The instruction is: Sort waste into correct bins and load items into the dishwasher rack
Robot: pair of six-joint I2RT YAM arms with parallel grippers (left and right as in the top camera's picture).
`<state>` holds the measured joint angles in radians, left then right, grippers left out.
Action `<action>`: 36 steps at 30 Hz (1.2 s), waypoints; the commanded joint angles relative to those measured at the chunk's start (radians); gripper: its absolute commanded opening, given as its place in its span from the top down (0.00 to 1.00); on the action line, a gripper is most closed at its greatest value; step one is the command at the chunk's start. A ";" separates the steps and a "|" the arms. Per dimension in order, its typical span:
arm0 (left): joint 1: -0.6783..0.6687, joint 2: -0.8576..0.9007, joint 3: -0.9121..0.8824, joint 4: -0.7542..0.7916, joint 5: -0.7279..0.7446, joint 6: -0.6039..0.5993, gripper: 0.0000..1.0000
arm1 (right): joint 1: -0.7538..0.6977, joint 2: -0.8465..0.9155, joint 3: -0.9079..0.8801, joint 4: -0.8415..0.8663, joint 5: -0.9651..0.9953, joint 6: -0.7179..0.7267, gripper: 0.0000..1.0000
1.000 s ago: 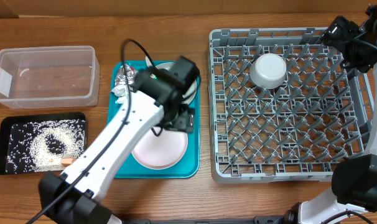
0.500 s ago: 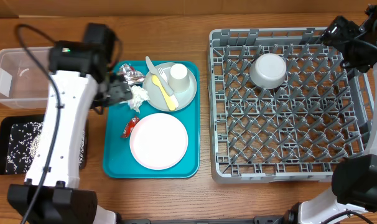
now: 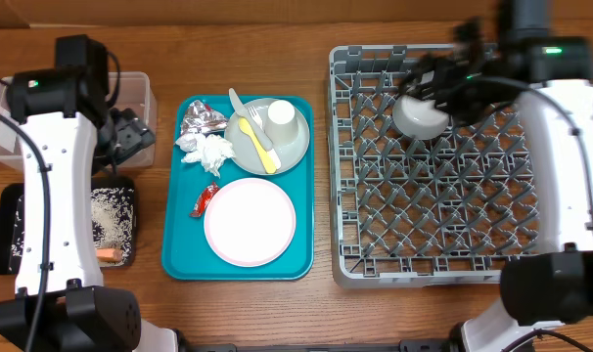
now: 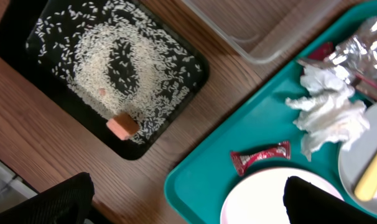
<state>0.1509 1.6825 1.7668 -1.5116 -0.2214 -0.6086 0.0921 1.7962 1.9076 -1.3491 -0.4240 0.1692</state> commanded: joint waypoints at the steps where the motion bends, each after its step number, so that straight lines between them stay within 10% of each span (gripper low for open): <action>1: 0.034 -0.009 0.022 -0.001 -0.015 -0.034 0.00 | 0.188 -0.032 0.010 -0.004 0.181 -0.021 0.11; 13: 0.037 -0.009 0.022 -0.006 -0.014 0.018 0.00 | 0.565 0.081 -0.129 0.136 0.277 -0.013 0.07; 23: 0.037 -0.009 0.022 -0.005 -0.014 0.018 0.00 | 0.616 0.259 -0.146 0.203 0.274 0.018 0.30; 36: 0.037 -0.009 0.022 -0.005 -0.014 0.018 0.00 | 0.650 0.377 -0.169 0.250 0.263 0.045 0.30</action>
<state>0.1860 1.6825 1.7668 -1.5158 -0.2214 -0.5999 0.7174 2.1635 1.7584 -1.1183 -0.1577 0.1986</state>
